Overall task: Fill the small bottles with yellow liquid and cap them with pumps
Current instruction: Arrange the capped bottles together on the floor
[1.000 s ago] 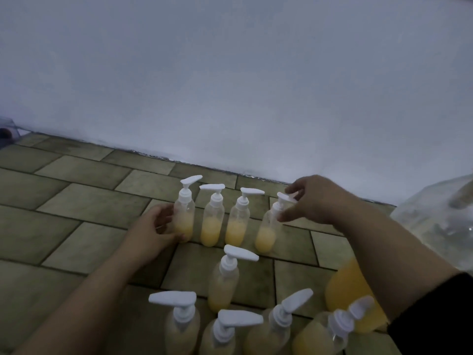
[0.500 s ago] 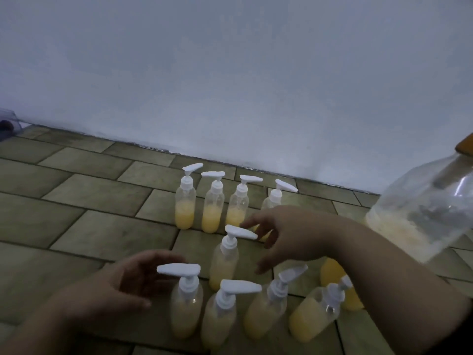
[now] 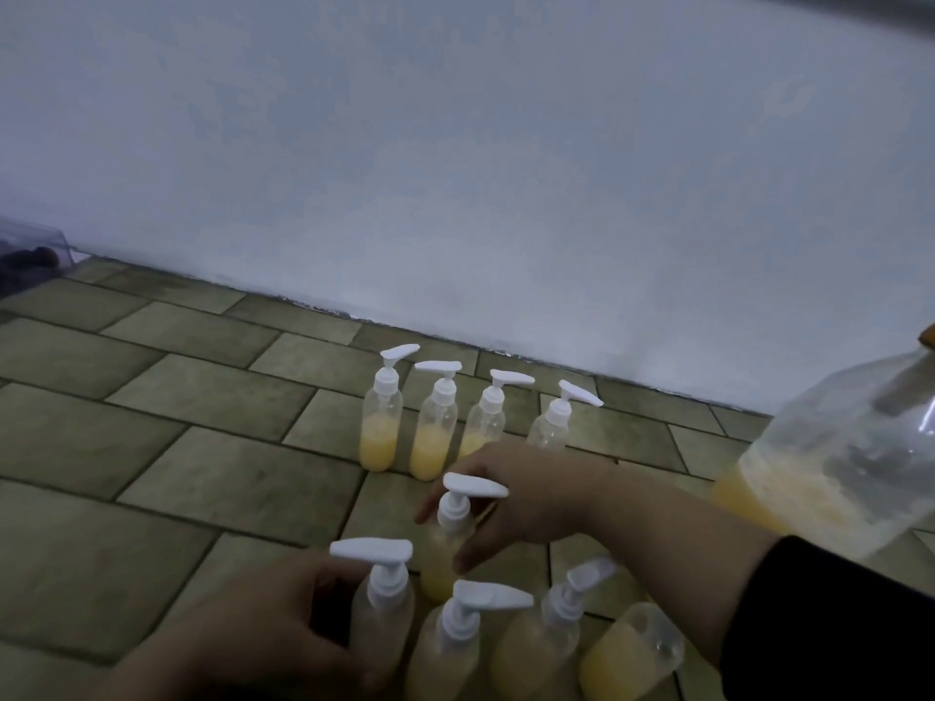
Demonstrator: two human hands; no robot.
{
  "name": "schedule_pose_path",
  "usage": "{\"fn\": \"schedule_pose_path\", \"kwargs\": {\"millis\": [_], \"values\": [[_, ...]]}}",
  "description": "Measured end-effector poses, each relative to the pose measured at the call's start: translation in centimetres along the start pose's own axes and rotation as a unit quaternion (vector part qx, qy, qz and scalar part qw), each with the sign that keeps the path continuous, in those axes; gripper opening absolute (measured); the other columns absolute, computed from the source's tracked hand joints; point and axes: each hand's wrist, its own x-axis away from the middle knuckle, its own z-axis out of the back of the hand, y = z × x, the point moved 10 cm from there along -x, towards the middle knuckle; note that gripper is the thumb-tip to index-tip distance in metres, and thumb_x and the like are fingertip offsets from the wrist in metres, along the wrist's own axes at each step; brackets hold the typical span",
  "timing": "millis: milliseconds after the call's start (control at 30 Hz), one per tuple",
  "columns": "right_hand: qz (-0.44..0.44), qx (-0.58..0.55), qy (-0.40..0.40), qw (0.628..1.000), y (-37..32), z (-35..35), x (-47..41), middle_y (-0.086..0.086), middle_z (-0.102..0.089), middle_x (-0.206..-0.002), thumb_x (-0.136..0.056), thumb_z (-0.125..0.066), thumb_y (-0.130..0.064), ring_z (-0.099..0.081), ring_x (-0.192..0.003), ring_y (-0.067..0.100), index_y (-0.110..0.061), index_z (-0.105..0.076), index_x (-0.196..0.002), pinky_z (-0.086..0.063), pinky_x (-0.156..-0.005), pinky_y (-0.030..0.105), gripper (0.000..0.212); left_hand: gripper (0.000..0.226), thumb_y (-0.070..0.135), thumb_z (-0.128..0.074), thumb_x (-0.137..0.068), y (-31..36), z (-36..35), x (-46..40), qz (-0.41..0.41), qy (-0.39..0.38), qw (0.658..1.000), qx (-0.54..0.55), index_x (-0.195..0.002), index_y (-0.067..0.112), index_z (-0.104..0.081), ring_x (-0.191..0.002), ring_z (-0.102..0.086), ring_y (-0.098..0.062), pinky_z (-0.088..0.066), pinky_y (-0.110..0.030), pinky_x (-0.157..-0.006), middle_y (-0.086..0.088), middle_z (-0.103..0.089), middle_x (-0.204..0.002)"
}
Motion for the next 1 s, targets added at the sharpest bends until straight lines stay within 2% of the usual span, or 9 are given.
{"fn": "schedule_pose_path", "kwargs": {"millis": [67, 167, 300, 433, 500, 600, 700, 867, 1000], "values": [[0.006, 0.009, 0.010, 1.000, 0.0, 0.2, -0.1, -0.006, -0.065, -0.109, -0.076, -0.076, -0.033, -0.059, -0.097, 0.012, -0.032, -0.062, -0.116, -0.050, -0.088, 0.034, 0.043, 0.033, 0.018, -0.077, -0.072, -1.0, 0.3, -0.2, 0.028, -0.001, 0.999, 0.028, -0.084, 0.047, -0.068, -0.091, -0.061, 0.012, -0.047, -0.010, -0.080, 0.037, -0.063, -0.094], [-0.002, 0.015, 0.016, 1.000, 0.3, 0.5, -0.4, -0.006, -0.064, -0.106, -0.077, -0.075, -0.031, -0.057, -0.093, 0.011, -0.026, -0.061, -0.119, -0.046, -0.082, 0.026, 0.044, 0.031, 0.016, -0.081, -0.065, -2.2, 2.2, -0.9, 0.060, 0.050, 0.992, 0.103, -0.089, 0.031, -0.071, -0.092, -0.066, 0.001, -0.053, -0.019, -0.078, 0.023, -0.070, -0.097], [-0.008, 0.028, 0.046, 0.998, 0.3, 1.5, -1.2, -0.010, -0.057, -0.087, -0.075, -0.076, -0.033, -0.054, -0.079, 0.009, -0.021, -0.063, -0.111, -0.041, -0.068, 0.021, 0.040, 0.035, 0.010, -0.078, -0.069, -2.7, 5.1, -2.0, 0.065, 0.160, 0.980, 0.102, -0.091, 0.034, -0.065, -0.081, -0.066, 0.002, -0.051, -0.013, -0.058, 0.029, -0.069, -0.088], [-0.019, 0.014, 0.122, 0.992, 0.2, 3.0, -2.2, -0.012, -0.053, -0.082, -0.075, -0.076, -0.035, -0.052, -0.079, 0.009, -0.020, -0.062, -0.106, -0.039, -0.065, 0.020, 0.037, 0.038, 0.013, -0.079, -0.069, -4.0, 7.0, -2.7, 0.071, 0.250, 0.962, 0.089, -0.098, 0.033, -0.064, -0.081, -0.066, -0.006, -0.048, -0.016, -0.060, 0.008, -0.072, -0.085], [-0.017, 0.011, 0.131, 0.991, 0.1, 3.1, -2.7, -0.008, -0.055, -0.088, -0.078, -0.073, -0.033, -0.052, -0.083, 0.011, -0.019, -0.064, -0.104, -0.040, -0.070, 0.024, 0.030, 0.042, 0.016, -0.080, -0.069, -4.9, 6.9, -3.0, 0.078, 0.255, 0.961, 0.076, -0.102, 0.034, -0.062, -0.087, -0.062, -0.001, -0.045, -0.015, -0.062, 0.013, -0.068, -0.092], [-0.011, 0.036, 0.108, 0.993, 0.3, 2.5, -3.4, -0.002, -0.060, -0.097, -0.083, -0.067, -0.030, -0.054, -0.089, 0.015, -0.018, -0.062, -0.084, -0.045, -0.078, 0.032, 0.013, 0.050, 0.019, -0.081, -0.068, -6.0, 6.5, -3.6, 0.091, 0.247, 0.962, 0.067, -0.110, 0.033, -0.060, -0.093, -0.060, 0.002, -0.045, -0.013, -0.065, 0.015, -0.066, -0.098], [-0.019, 0.038, 0.101, 0.994, 0.5, 2.5, -3.5, 0.000, -0.061, -0.103, -0.084, -0.066, -0.028, -0.055, -0.092, 0.017, -0.023, -0.054, -0.072, -0.046, -0.083, 0.033, 0.018, 0.052, 0.019, -0.080, -0.069, -6.4, 6.4, -4.1, 0.095, 0.250, 0.961, 0.065, -0.115, 0.031, -0.057, -0.091, -0.057, 0.005, -0.043, -0.012, -0.066, 0.019, -0.063, -0.100], [-0.026, 0.043, 0.094, 0.994, 0.6, 2.7, -3.2, -0.005, -0.047, -0.069, -0.086, -0.062, -0.023, -0.045, -0.067, 0.010, -0.025, -0.040, -0.056, -0.041, -0.068, 0.030, 0.038, 0.055, 0.013, -0.080, -0.070, -6.0, 6.6, -4.7, 0.088, 0.254, 0.961, 0.064, -0.116, 0.031, -0.055, -0.097, -0.056, -0.004, -0.041, -0.011, -0.070, 0.014, -0.060, -0.107], [-0.031, 0.041, 0.089, 0.995, 0.5, 2.7, -3.1, -0.006, -0.042, -0.063, -0.088, -0.060, -0.022, -0.043, -0.062, 0.009, -0.024, -0.037, -0.054, -0.037, -0.062, 0.026, 0.041, 0.054, 0.010, -0.078, -0.072, -5.0, 6.6, -4.7, 0.078, 0.264, 0.960, 0.047, -0.115, 0.031, -0.052, -0.097, -0.051, -0.003, -0.038, -0.008, -0.065, 0.017, -0.055, -0.104]]}}
